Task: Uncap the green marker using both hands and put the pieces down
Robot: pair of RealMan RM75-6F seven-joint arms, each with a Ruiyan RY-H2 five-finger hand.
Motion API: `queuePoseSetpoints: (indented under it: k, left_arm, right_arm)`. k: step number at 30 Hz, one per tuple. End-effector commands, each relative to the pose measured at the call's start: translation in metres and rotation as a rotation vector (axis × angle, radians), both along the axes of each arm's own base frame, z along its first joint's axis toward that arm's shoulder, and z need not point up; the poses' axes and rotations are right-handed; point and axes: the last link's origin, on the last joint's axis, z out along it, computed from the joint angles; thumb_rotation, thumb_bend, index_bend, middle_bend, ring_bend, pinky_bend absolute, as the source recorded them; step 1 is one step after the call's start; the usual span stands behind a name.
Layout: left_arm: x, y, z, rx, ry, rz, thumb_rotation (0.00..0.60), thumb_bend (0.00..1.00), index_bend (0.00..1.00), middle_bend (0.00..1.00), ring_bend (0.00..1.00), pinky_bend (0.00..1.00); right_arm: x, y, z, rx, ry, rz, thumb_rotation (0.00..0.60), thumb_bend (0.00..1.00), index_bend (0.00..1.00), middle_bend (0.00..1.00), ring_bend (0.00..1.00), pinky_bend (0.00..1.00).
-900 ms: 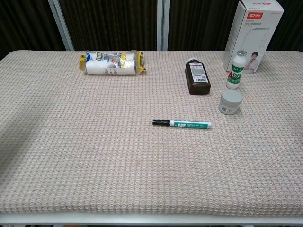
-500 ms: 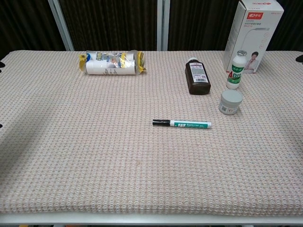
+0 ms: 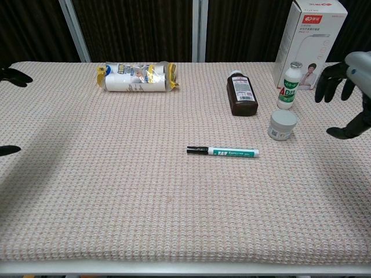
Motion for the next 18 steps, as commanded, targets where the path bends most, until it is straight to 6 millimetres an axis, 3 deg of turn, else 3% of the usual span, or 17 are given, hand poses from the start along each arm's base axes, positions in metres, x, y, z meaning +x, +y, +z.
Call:
queuePoseSetpoints:
  k: [1,8,18]
  left_arm:
    - [-0.001,0.007,0.002,-0.004,0.023,-0.002,0.600,0.00,0.18,0.16,0.09,0.13]
    - [-0.008,0.005,-0.004,-0.017,-0.009,0.023,0.600,0.00,0.20,0.16,0.09,0.13]
    - [-0.011,0.003,-0.010,-0.023,-0.028,0.006,0.600,0.00,0.20,0.16,0.09,0.12]
  right_arm:
    - [0.018,-0.017,-0.022,0.026,0.017,0.000,0.600,0.10,0.48,0.44,0.38,0.50]
    - [0.036,-0.030,-0.056,0.039,0.022,0.020,0.600,0.11,0.55,0.47,0.35,0.32]
    - [0.040,-0.043,-0.095,0.100,0.061,0.003,0.600,0.12,0.57,0.48,0.33,0.29]
